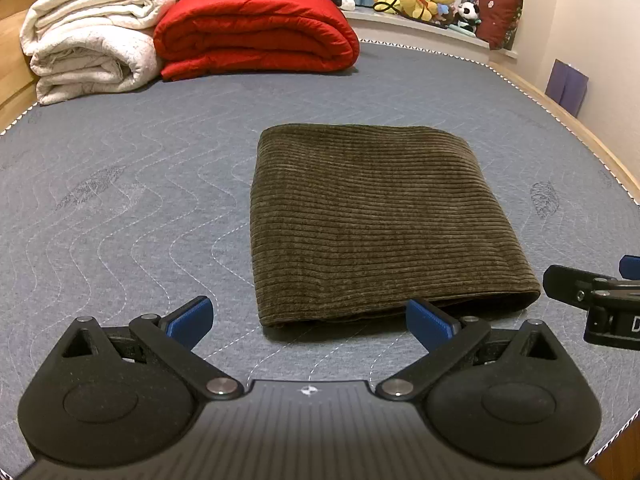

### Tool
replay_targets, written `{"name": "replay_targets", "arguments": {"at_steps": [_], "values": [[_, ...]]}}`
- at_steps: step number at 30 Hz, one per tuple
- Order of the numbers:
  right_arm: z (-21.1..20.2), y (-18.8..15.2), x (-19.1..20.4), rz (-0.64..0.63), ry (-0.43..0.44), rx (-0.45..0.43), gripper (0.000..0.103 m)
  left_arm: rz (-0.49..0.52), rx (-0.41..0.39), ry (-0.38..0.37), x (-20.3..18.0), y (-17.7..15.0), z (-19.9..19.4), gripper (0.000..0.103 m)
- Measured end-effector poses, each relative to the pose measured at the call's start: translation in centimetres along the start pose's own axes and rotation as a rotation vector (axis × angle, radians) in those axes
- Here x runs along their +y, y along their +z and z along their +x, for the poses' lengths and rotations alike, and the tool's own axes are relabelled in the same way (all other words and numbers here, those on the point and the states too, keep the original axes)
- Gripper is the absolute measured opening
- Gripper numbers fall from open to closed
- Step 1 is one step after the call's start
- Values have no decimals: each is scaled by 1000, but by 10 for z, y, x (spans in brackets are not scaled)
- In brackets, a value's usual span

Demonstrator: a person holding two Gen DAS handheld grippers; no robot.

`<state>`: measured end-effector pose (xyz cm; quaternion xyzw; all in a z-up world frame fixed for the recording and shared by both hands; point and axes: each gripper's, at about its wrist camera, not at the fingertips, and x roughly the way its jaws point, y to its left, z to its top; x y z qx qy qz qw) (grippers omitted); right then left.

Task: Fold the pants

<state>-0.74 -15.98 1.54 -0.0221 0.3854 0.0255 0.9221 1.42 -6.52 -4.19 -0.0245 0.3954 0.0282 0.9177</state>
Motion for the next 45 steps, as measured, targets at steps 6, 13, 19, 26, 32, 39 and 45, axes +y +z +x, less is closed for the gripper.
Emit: {"name": "replay_targets", "arguments": {"at_steps": [6, 13, 19, 26, 32, 39, 45], "values": [[0, 0, 0, -1, 0, 0, 102, 5, -2, -4, 0, 0, 0, 103], [0, 0, -1, -5, 0, -2, 102, 7, -4, -6, 0, 0, -1, 103], [0, 0, -1, -3, -1, -1, 102, 13, -7, -8, -1, 1, -1, 103], [0, 0, -1, -7, 3, -7, 102, 22, -4, -14, -2, 0, -1, 103], [2, -1, -1, -7, 3, -5, 102, 20, -3, -18, -1, 0, -1, 103], [2, -1, 0, -9, 2, -2, 102, 22, -7, -22, -1, 0, -1, 103], [2, -1, 0, -9, 3, -2, 102, 29, -10, -21, -2, -1, -1, 103]]}}
